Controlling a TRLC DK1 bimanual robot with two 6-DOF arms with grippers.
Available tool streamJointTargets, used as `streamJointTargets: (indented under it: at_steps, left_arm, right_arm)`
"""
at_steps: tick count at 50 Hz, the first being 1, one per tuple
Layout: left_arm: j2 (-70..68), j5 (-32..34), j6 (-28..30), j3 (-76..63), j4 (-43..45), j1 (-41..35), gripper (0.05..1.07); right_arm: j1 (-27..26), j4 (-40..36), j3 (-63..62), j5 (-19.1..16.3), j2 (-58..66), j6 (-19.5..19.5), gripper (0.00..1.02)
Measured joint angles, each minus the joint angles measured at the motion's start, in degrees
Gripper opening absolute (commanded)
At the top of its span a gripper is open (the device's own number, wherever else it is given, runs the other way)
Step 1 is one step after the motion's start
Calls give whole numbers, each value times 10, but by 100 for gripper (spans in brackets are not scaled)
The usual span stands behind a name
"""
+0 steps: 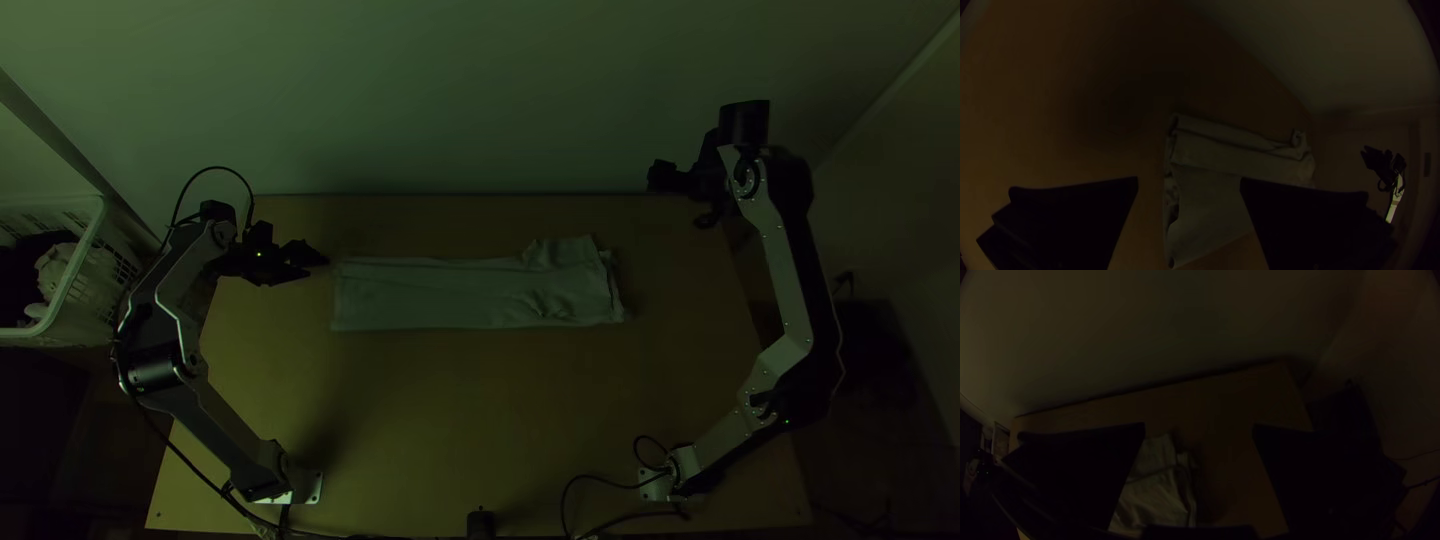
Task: Fold the t-shirt
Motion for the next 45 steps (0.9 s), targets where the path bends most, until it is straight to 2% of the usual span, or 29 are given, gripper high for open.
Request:
streamJointTargets:
  at_steps: [17, 31, 45]
  left_arm:
    - [43, 29, 19, -44, 18, 10, 103]
    - [45, 49, 24, -73, 61, -24, 103]
    - [30, 50, -41, -101, 136, -108, 103]
  right_arm:
    - [-4, 0, 0, 0, -30, 0, 98]
    - [-4, 0, -2, 0, -55, 2, 98]
    - [6, -1, -16, 0, -60, 3, 98]
